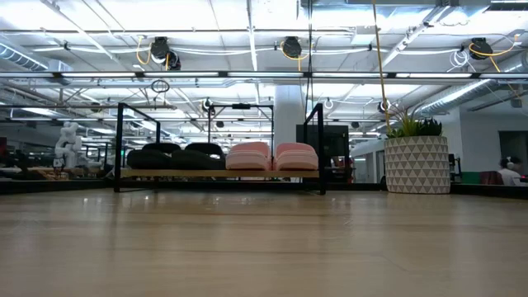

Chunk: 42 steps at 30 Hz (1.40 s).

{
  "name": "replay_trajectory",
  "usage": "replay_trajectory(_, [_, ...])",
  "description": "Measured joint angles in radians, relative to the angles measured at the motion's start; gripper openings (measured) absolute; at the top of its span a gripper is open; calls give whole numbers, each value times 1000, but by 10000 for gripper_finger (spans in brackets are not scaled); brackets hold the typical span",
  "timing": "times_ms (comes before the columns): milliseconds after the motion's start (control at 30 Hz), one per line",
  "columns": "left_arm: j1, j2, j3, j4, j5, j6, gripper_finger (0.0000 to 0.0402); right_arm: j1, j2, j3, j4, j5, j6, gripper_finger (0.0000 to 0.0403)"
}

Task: Pick and place slides into the shelf
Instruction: Return to Home Position

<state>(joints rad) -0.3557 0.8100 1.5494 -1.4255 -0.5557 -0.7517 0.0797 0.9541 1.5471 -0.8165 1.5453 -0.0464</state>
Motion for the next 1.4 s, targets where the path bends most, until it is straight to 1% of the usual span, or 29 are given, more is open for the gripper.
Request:
replay_trajectory(33, [-9,-21,-31,11,-1,0,279,17,-25,0,-80,-54,106,91])
replay_trajectory(67, [-18,-43,-71,34,-4,0,281,33,-55,0,-162,-142,207,91])
replay_trajectory(133, [-34,-95,-164,107,-18,11,284,56,-112,0,-312,-382,377,91])
replay_trajectory(167, [-40,-125,-218,165,-21,26,285,63,-134,-1,-370,-505,436,91])
replay_trajectory(200, [-48,-154,-275,235,-21,51,285,69,-151,-13,-397,-605,474,91])
replay_trajectory(233, [-56,-184,-335,313,-15,86,284,75,-167,-35,-394,-684,494,91])
replay_trajectory(300, [-71,-243,-464,485,24,173,282,89,-195,-100,-317,-812,493,91])
replay_trajectory(367, [-82,-295,-595,651,77,250,279,103,-222,-189,-178,-889,417,91])
replay_trajectory(433, [-92,-342,-717,800,124,296,279,112,-241,-284,-19,-921,310,91])
replay_trajectory(500, [-97,-387,-828,910,160,302,281,116,-260,-380,139,-923,245,91])
replay_trajectory(567, [-99,-430,-913,990,183,306,284,115,-281,-464,248,-923,200,91])
replay_trajectory(600, [-99,-451,-949,1021,187,315,284,112,-293,-498,275,-922,188,91])
replay_trajectory(667, [-99,-501,-1002,1049,188,344,284,102,-334,-546,294,-922,193,91])
replay_trajectory(767, [-92,-600,-1047,1052,185,400,280,91,-420,-590,296,-920,214,91])
replay_trajectory(900, [-81,-802,-1056,929,182,425,279,91,-565,-620,298,-920,195,91])
replay_trajectory(967, [-79,-805,-1035,905,156,427,281,90,-622,-643,307,-933,192,91])
replay_trajectory(1000, [-76,-802,-1022,862,158,422,283,90,-642,-668,310,-959,198,91])
replay_trajectory(1033, [-75,-804,-1023,866,185,417,284,91,-655,-700,319,-979,210,91])
replay_trajectory(1100, [-80,-779,-1048,947,169,419,284,91,-678,-774,366,-1020,225,91])
replay_trajectory(1133, [-81,-774,-1067,948,160,410,284,91,-682,-819,392,-1032,235,91])
replay_trajectory(1167, [-80,-776,-1089,930,166,400,284,92,-688,-861,422,-1036,246,91])
replay_trajectory(1200, [-81,-779,-1107,953,178,403,285,91,-695,-896,461,-1036,255,91])
replay_trajectory(1267, [-80,-783,-1140,1066,181,406,286,91,-714,-968,504,-1028,272,91])
replay_trajectory(1400, [-80,-784,-1226,1103,191,401,286,91,-755,-1052,562,-1021,280,91])
